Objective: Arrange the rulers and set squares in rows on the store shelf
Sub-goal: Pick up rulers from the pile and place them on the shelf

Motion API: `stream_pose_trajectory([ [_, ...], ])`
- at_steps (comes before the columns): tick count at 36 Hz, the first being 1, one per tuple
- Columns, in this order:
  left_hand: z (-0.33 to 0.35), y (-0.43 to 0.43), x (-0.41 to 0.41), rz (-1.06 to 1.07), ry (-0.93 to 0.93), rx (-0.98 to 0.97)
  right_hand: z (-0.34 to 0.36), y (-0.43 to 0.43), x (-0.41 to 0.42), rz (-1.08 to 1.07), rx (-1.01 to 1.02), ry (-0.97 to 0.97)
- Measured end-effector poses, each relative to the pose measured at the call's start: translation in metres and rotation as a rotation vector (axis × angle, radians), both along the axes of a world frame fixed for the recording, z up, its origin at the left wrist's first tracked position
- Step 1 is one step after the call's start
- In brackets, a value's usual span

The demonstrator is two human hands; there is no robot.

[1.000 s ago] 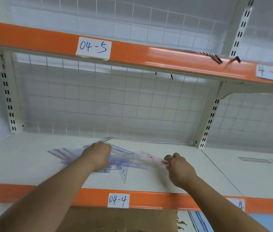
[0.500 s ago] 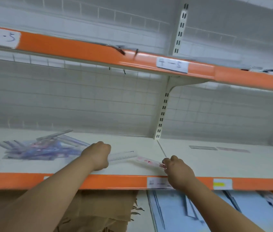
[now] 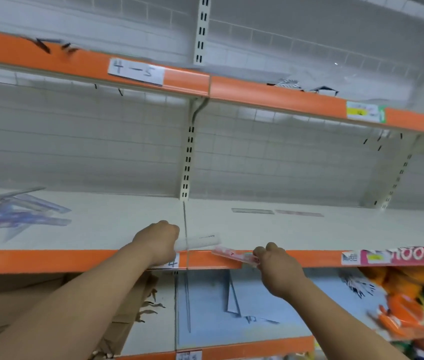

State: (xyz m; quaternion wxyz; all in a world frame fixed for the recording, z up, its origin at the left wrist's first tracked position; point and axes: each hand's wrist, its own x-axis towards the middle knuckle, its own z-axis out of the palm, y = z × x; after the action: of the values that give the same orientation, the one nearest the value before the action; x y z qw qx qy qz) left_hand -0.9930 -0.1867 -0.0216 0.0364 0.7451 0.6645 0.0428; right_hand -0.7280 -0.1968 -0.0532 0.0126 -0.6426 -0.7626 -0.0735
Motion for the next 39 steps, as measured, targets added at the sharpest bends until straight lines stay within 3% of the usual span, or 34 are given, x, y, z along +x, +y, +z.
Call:
stream_pose_trajectory([
  [24,0.0,0.143,0.155,-0.109,0.034,-0.012,0.01,0.113,0.158,-0.141,-0.028,-0.065],
  [39,-0.006,0.173,0.242,0.032,0.051,-0.063,0.01,0.187,0.259,0.016,-0.066,-0.093],
])
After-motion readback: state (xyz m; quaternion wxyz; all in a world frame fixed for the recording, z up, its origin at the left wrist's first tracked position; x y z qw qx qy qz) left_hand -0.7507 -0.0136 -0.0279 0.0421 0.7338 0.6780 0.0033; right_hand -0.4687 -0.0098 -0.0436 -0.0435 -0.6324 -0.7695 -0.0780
